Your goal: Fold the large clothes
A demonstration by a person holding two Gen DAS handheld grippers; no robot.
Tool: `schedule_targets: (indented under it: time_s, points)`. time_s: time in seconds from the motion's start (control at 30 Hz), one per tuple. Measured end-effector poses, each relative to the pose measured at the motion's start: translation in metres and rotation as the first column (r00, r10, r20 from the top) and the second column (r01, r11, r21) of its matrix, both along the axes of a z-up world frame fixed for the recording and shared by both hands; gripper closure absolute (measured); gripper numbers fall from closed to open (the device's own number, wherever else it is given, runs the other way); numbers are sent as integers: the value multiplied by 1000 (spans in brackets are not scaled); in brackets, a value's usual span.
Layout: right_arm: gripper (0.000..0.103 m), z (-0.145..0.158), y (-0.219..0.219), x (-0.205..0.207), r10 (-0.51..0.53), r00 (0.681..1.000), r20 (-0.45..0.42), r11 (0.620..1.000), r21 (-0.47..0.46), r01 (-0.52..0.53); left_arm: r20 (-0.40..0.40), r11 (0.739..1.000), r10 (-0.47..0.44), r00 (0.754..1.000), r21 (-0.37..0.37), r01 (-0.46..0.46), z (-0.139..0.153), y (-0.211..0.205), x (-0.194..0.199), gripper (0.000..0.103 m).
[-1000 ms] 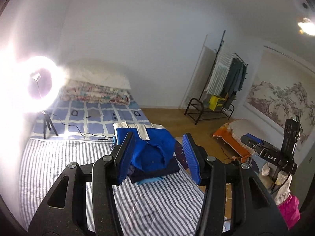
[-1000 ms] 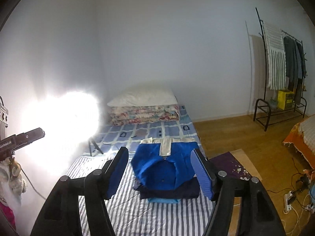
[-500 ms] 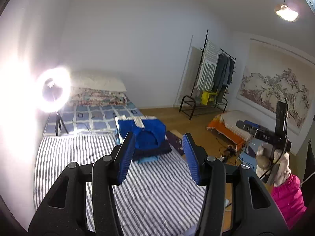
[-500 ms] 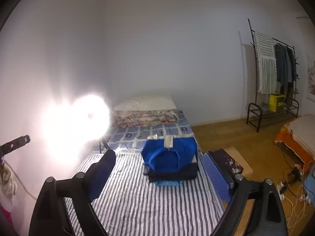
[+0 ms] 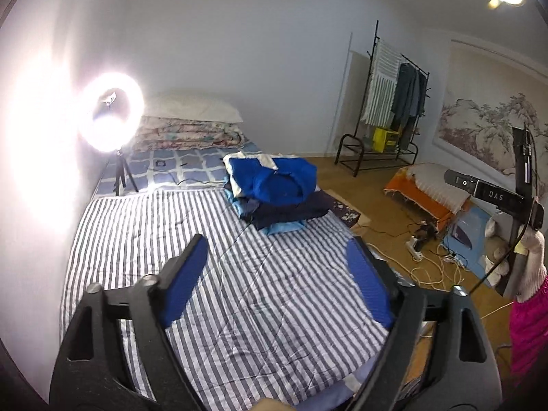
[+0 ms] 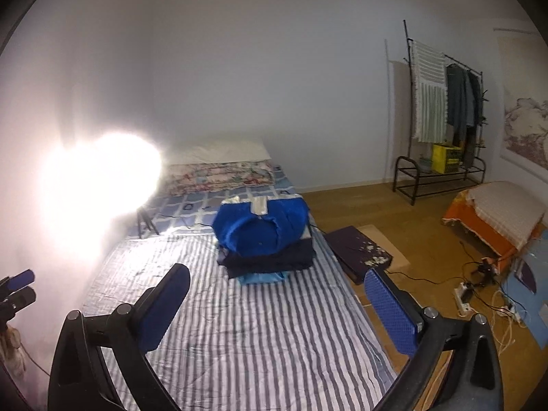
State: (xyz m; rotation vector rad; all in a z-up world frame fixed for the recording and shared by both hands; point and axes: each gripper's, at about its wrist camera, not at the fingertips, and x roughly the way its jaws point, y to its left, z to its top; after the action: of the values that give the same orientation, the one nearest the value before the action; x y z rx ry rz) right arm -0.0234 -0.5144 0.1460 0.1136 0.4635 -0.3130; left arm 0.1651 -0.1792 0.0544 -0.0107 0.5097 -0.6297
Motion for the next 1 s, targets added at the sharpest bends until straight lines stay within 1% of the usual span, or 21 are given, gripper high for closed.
schedule_targets:
  time_s: [0.03, 0.1, 0.2, 0.27, 0.3, 0.47, 0.67, 0.83, 1.0]
  points:
    - [0, -8, 3, -1, -11, 1000, -1, 1000, -15, 11, 5, 1000, 6, 1000, 3, -6, -6, -1, -2, 12]
    - [0, -24, 10, -1, -22, 1000, -3, 999, -30, 22, 12, 1000, 17, 1000, 16, -17, -19, -7, -5, 11]
    - [0, -46, 16, 4, -21, 1000, -22, 1000, -24, 20, 7, 999, 19, 1000, 27, -19, -35, -15, -4, 9]
    - [0, -60, 21, 8, -19, 999, -31, 1000, -17, 19, 11, 999, 26, 1000, 29, -26, -43, -19, -3, 3]
    - [0, -67, 24, 9, -20, 999, -34, 1000, -18, 19, 15, 999, 33, 999, 30, -33, -47, -21, -3, 2]
    - [0, -94, 38, 18, -25, 999, -35, 999, -47, 23, 21, 997, 60, 998, 48, -61, -66, -26, 5, 0]
    - [0, -114, 45, 30, -14, 999, -32, 999, -42, 13, -27, 993, 78, 997, 86, -76, -91, -32, 19, 0]
    - [0, -128, 46, 39, -19, 999, -28, 999, -39, 18, -3, 988, 92, 996, 126, -91, -104, -36, 22, 0]
    - [0, -133, 44, 44, -24, 999, -31, 999, -36, 22, -11, 988, 95, 995, 126, -93, -109, -38, 24, 0]
